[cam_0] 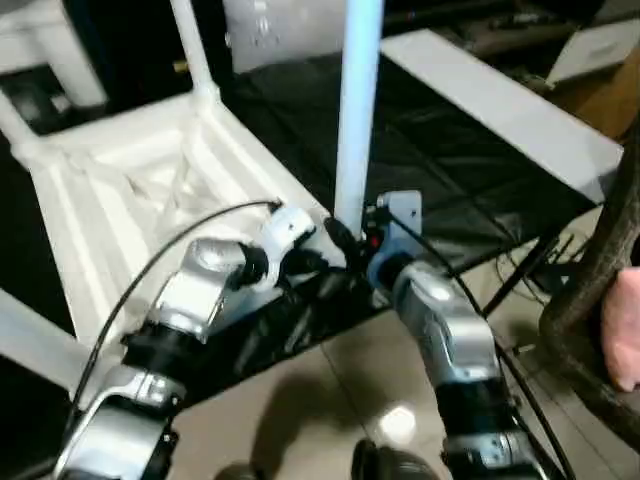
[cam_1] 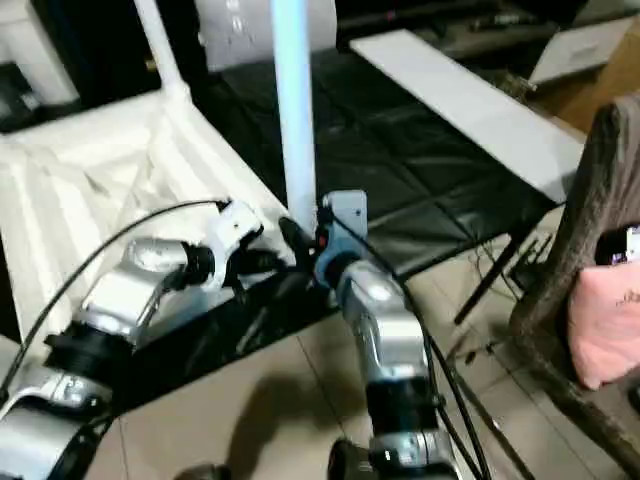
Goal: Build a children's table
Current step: Rotate leg to tighten
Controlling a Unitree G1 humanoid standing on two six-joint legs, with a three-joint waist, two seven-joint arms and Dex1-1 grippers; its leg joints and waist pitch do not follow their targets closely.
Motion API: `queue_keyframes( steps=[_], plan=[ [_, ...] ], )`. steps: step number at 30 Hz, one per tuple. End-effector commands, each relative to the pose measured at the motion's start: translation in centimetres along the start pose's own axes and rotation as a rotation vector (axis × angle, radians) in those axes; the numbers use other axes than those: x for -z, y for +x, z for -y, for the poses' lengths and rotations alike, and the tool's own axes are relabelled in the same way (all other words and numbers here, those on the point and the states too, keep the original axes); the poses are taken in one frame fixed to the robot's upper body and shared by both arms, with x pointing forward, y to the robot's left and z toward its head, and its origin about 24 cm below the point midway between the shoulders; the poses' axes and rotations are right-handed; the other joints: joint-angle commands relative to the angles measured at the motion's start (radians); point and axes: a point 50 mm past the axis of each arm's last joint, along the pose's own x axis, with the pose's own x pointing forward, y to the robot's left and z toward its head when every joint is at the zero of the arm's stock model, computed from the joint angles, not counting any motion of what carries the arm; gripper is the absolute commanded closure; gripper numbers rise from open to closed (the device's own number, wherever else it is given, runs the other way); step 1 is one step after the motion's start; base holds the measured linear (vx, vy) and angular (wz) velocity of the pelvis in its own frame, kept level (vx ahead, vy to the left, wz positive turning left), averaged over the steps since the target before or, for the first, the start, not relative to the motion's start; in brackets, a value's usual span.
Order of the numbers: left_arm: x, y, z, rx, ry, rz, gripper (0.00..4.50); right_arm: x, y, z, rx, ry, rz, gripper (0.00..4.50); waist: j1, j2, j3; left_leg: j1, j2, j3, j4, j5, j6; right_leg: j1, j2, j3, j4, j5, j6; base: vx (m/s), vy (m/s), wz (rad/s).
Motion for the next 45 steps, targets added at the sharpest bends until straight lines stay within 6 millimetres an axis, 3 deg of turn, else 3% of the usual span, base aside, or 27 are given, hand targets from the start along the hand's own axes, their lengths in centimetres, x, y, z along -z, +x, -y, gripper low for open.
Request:
queue_keyframes(
  steps=[1,4,5,9,11,15,18,21,23,24,26,27,29,30,31,34,35,36,37,38,39,40,41,42,43,44,45],
  plan=[
    [0.4,0.9,1.7,0.143,0.059,-0.021,4.5,0.3,0.4,-2.5,-0.169,0.002,-0.013,0.93,0.006,0.003,-0.073,-0.018,0.035,0.01,-0.073,-0.098,0.075,0.066,-0.063,0.069,-0.06,-0.342,-0.106,0.0,0.0,0.0],
    [1.2,-0.5,1.0,0.179,0.117,-0.05,4.5,0.4,-1.9,-1.0,-0.212,-0.049,-0.007,0.72,0.026,0.002,-0.083,-0.015,0.038,0.019,-0.066,-0.01,0.121,0.066,-0.066,0.085,-0.042,-0.24,-0.165,0.0,0.0,0.0],
    [1.3,-0.8,0.9,0.186,0.128,-0.056,4.5,0.5,-2.5,-0.7,-0.228,-0.054,-0.008,0.72,0.033,0.001,-0.087,-0.02,0.038,0.019,-0.064,0.027,0.135,0.073,-0.069,0.086,-0.032,-0.197,-0.177,0.0,0.0,0.0],
    [2.0,-2.9,-0.2,0.208,0.22,-0.096,4.5,0.6,-5.8,0.5,-0.331,-0.091,-0.026,0.29,0.052,-0.003,-0.09,-0.019,0.039,0.02,-0.06,0.06,0.166,0.076,-0.069,0.087,-0.027,-0.167,-0.179,0.0,0.0,0.0],
    [2.2,-3.8,-1.0,0.188,0.227,-0.106,4.5,0.6,-7.2,1.0,-0.359,-0.098,-0.041,0.05,0.056,-0.001,-0.086,-0.02,0.038,0.022,-0.064,0.022,0.154,0.077,-0.069,0.087,-0.034,-0.234,-0.164,0.0,0.0,0.0],
    [1.6,-4.2,-1.8,0.094,0.188,-0.062,4.5,0.2,-8.9,1.7,-0.367,-0.112,-0.042,0.01,0.061,-0.012,-0.083,-0.016,0.037,0.032,-0.069,-0.071,0.098,0.072,-0.071,0.086,-0.055,-0.399,-0.114,0.0,0.0,0.0],
    [0.6,-3.9,-1.5,0.071,0.125,0.033,4.5,0.1,-9.9,1.8,-0.382,-0.072,-0.06,0.01,0.063,-0.012,-0.081,-0.014,0.035,0.035,-0.07,-0.096,0.085,0.07,-0.069,0.083,-0.064,-0.454,-0.092,0.0,0.0,0.0],
    [-0.1,-3.8,-1.2,0.059,0.099,0.107,3.95,0.0,-10.5,2.0,-0.359,-0.078,-0.061,0.0,0.068,-0.012,-0.088,-0.014,0.038,0.038,-0.069,-0.083,0.084,0.068,-0.069,0.084,-0.062,-0.441,-0.087,0.0,0.0,0.0],
    [-0.7,-4.0,-0.6,0.068,0.067,0.182,3.91,0.0,-10.7,2.2,-0.286,-0.122,-0.066,0.0,0.071,-0.013,-0.097,-0.021,0.04,0.038,-0.063,-0.033,0.088,0.069,-0.069,0.085,-0.049,-0.344,-0.118,0.0,0.0,0.0],
    [-0.9,-4.2,-0.5,0.058,0.053,0.211,3.86,0.3,-10.7,2.2,-0.265,-0.113,-0.093,0.0,0.074,-0.006,-0.099,-0.02,0.04,0.037,-0.061,-0.028,0.088,0.068,-0.068,0.085,-0.044,-0.329,-0.127,0.0,0.0,0.0],
    [-1.0,-4.8,0.0,0.045,0.025,0.261,3.66,0.6,-10.6,1.8,-0.244,-0.101,-0.142,0.0,0.073,-0.013,-0.1,-0.026,0.038,0.037,-0.06,-0.009,0.089,0.075,-0.064,0.085,-0.035,-0.284,-0.145,0.0,0.0,0.0],
    [-0.9,-5.2,0.1,0.012,0.001,0.281,3.56,0.7,-10.7,1.5,-0.237,-0.099,-0.154,0.0,0.075,-0.008,-0.102,-0.026,0.037,0.037,-0.059,-0.004,0.088,0.076,-0.064,0.085,-0.034,-0.28,-0.146,0.0,0.0,0.0],
    [-0.4,-6.1,0.3,-0.063,-0.055,0.301,3.44,0.5,-10.6,1.2,-0.221,-0.119,-0.144,0.0,0.07,-0.011,-0.102,-0.028,0.035,0.04,-0.057,-0.009,0.087,0.076,-0.062,0.083,-0.035,-0.294,-0.139,0.0,0.0,0.0],
    [-0.1,-6.5,0.3,-0.118,-0.076,0.303,3.34,0.4,-10.7,1.0,-0.207,-0.123,-0.127,0.0,0.07,-0.005,-0.098,-0.023,0.031,0.045,-0.057,-0.04,0.088,0.068,-0.057,0.08,-0.049,-0.361,-0.109,0.0,0.0,0.0],
    [-0.1,-6.5,0.3,-0.118,-0.076,0.303,3.34,0.4,-10.7,1.0,-0.207,-0.123,-0.127,0.0,0.07,-0.005,-0.098,-0.023,0.031,0.045,-0.057,-0.04,0.088,0.068,-0.057,0.08,-0.049,-0.361,-0.109,0.0,0.0,0.0],
    [0.4,-7.5,0.6,-0.29,-0.154,0.357,3.09,0.3,-10.7,0.7,-0.18,-0.134,-0.101,0.0,0.068,0.001,-0.092,-0.018,0.026,0.045,-0.058,-0.127,0.068,0.062,-0.052,0.068,-0.074,-0.512,-0.036,0.0,0.0,0.0],
    [0.6,-8.1,2.2,-0.431,-0.228,0.419,3.07,0.4,-10.5,0.4,-0.169,-0.139,-0.096,0.0,0.078,-0.007,-0.084,-0.081,0.023,-0.006,-0.072,-0.158,0.084,0.11,-0.082,0.028,-0.04,-0.48,-0.047,0.0,0.0,0.0],
    [0.6,-8.1,2.2,-0.431,-0.228,0.419,2.84,0.4,-10.5,0.4,-0.169,-0.139,-0.096,0.0,0.058,-0.001,-0.083,-0.099,0.025,-0.017,-0.082,-0.164,0.106,0.118,-0.071,0.014,-0.044,-0.482,-0.025,0.0,0.0,0.0],
    [0.6,-8.1,2.9,-0.471,-0.249,0.437,2.73,0.5,-10.5,0.3,-0.172,-0.142,-0.095,0.0,0.068,0.013,-0.093,-0.071,0.023,-0.025,-0.067,-0.178,0.113,0.105,-0.081,0.009,-0.056,-0.482,-0.027,-0.016,0.007,0.41],
    [0.7,-8.2,4.1,-0.539,-0.286,0.463,2.69,0.6,-10.5,0.0,-0.178,-0.146,-0.094,0.0,0.044,0.02,-0.08,-0.088,0.03,-0.057,-0.064,-0.223,0.092,0.112,-0.081,-0.01,-0.054,-0.504,-0.048,-0.008,0.003,0.32],
    [0.8,-8.1,5.0,-0.593,-0.302,0.476,2.66,0.6,-10.5,-0.1,-0.18,-0.146,-0.091,0.0,0.043,0.028,-0.076,-0.089,0.045,-0.078,-0.071,-0.264,0.078,0.112,-0.073,-0.017,-0.046,-0.486,-0.049,-0.009,-0.011,0.58],
    [1.0,-7.9,6.0,-0.656,-0.317,0.478,2.66,0.7,-10.4,-0.2,-0.182,-0.143,-0.089,0.0,0.031,0.034,-0.065,-0.094,0.088,-0.141,-0.121,-0.416,0.072,0.112,-0.038,-0.001,0.019,-0.425,-0.049,-0.005,-0.065,0.53],
    [1.2,-7.7,6.7,-0.706,-0.329,0.471,2.41,0.8,-10.4,-0.4,-0.188,-0.142,-0.086,0.0,0.029,0.045,-0.064,-0.037,0.131,-0.215,-0.154,-0.515,0.099,0.064,-0.001,0.036,0.092,-0.33,-0.105,0.043,-0.135,0.92],
    [1.4,-7.6,6.9,-0.738,-0.331,0.462,2.29,0.8,-10.4,-0.4,-0.195,-0.144,-0.086,0.0,0.026,0.044,-0.06,-0.023,0.129,-0.226,-0.15,-0.525,0.126,0.047,0.01,0.053,0.108,-0.317,-0.139,0.045,-0.121,0.66],
    [1.5,-7.5,7.1,-0.757,-0.334,0.449,2.29,0.8,-10.3,-0.5,-0.205,-0.147,-0.085,0.0,0.024,0.027,-0.062,-0.01,0.127,-0.235,-0.143,-0.496,0.15,0.033,0.01,0.073,0.117,-0.298,-0.182,0.061,-0.19,0.85],
    [1.7,-7.5,7.3,-0.778,-0.335,0.434,2.19,0.7,-10.3,-0.6,-0.214,-0.15,-0.084,0.0,0.056,0.013,-0.045,-0.063,0.071,-0.211,-0.145,-0.488,0.126,0.046,0.005,0.108,0.1,-0.388,-0.296,0.007,-0.275,0.97],
    [1.7,-7.5,7.3,-0.778,-0.335,0.434,2.19,0.7,-10.3,-0.6,-0.214,-0.15,-0.084,0.0,0.059,0.002,-0.053,-0.065,0.04,-0.2,-0.117,-0.46,0.1,0.05,-0.001,0.118,0.074,-0.45,-0.33,0.007,-0.275,0.97]
  ],
)
